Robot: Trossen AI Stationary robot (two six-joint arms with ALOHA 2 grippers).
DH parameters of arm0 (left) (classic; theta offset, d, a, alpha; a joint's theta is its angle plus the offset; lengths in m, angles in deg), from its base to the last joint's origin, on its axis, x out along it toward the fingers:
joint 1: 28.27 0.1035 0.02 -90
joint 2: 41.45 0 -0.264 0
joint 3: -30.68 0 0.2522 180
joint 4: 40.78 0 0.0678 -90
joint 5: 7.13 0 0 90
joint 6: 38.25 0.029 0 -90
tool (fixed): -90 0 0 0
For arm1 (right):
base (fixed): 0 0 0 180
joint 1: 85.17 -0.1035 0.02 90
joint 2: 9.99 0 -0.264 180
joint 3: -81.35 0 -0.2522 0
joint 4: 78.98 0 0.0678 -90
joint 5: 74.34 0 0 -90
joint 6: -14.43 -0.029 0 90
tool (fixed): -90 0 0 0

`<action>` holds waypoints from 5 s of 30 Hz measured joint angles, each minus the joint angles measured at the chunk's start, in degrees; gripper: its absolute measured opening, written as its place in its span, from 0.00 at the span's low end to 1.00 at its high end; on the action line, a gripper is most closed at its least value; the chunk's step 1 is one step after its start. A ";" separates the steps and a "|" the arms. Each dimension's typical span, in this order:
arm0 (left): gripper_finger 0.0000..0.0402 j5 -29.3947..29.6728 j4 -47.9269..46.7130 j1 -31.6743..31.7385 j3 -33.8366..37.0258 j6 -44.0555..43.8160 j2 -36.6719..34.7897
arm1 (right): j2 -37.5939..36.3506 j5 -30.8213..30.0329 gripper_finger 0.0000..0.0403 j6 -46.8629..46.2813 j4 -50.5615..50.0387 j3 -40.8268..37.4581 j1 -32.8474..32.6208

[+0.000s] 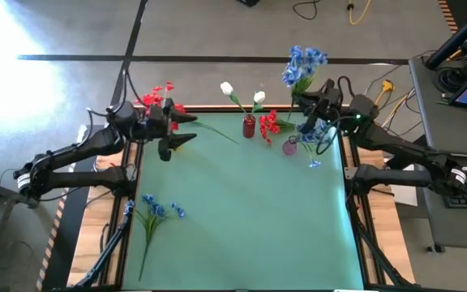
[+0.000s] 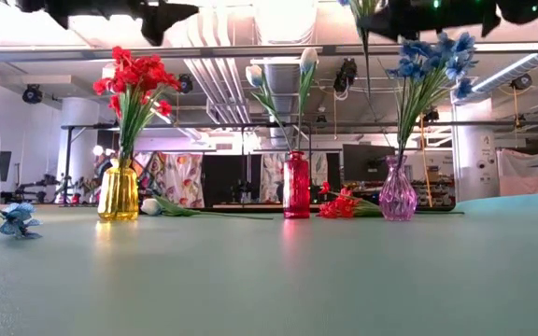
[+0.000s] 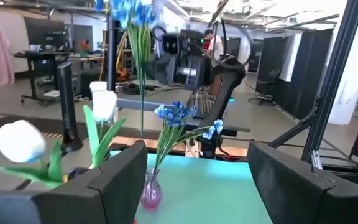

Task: Sort flowers into vase by color
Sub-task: Put the right blue flower into the violet vase

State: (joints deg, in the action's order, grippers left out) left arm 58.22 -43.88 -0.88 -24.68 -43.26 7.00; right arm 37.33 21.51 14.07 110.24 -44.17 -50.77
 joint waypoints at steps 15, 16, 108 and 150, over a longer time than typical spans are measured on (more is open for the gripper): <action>0.66 -0.37 4.76 -3.74 -6.85 2.01 11.82 | 2.97 3.81 0.05 -2.25 -2.16 14.34 -12.34; 0.66 -0.36 4.81 -4.08 -7.61 2.54 12.53 | 3.88 3.91 0.05 -2.82 -2.19 15.50 -13.51; 0.21 21.11 15.78 -26.26 -14.53 5.11 32.97 | 25.17 -7.40 0.05 7.99 -36.70 40.26 -33.94; 0.55 21.04 -9.15 -23.53 -14.67 6.19 12.35 | 5.44 -16.59 0.04 4.90 -47.20 18.71 -3.08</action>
State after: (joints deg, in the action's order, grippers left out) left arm 79.26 -53.03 -24.42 -39.35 -37.07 19.35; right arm 42.78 4.92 18.96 63.04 -25.46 -53.85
